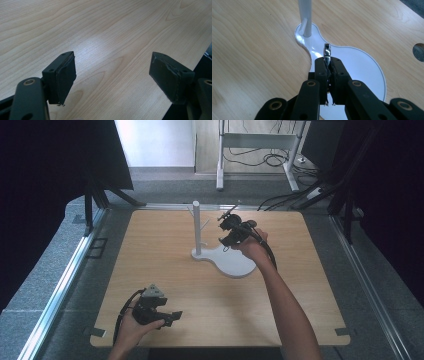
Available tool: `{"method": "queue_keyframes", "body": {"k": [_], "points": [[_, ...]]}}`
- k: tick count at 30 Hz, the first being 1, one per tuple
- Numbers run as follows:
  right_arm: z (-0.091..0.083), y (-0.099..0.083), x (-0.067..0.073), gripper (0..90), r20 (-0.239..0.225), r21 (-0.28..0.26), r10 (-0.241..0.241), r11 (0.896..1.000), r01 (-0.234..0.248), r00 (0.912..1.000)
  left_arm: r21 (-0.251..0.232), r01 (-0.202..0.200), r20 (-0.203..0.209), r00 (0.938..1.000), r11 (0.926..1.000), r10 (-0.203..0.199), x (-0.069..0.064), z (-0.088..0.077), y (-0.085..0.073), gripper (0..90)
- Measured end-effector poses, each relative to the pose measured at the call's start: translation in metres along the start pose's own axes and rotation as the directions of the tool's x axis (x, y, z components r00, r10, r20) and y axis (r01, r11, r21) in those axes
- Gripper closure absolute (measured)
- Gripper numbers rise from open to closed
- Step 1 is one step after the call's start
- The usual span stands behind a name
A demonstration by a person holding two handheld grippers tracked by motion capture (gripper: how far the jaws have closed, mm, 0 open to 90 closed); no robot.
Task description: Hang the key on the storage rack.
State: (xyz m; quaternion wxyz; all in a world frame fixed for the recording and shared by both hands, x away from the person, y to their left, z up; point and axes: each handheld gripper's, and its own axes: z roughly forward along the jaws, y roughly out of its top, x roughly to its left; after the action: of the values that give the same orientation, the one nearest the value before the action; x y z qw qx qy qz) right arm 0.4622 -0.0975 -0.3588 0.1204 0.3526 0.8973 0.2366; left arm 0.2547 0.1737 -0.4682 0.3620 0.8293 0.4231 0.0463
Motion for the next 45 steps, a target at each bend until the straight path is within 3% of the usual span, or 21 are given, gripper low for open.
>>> {"method": "queue_keyframes", "body": {"k": [17, 45], "points": [[0.013, 0.023, -0.008, 85.1, -0.003, 0.024, 0.009, 1.0, -0.009, 1.0, -0.005, 0.007, 0.006, 1.0, 1.0, -0.007, 0.003, -0.001, -0.001, 22.1], [0.02, 0.063, -0.03, 85.0, 0.009, 0.003, 0.042, 0.999, -0.042, 0.9991, -0.023, 0.031, 0.011, 0.9995, 0.9992, -0.031, 0.012, -0.007, -0.002, 22.2]]}}
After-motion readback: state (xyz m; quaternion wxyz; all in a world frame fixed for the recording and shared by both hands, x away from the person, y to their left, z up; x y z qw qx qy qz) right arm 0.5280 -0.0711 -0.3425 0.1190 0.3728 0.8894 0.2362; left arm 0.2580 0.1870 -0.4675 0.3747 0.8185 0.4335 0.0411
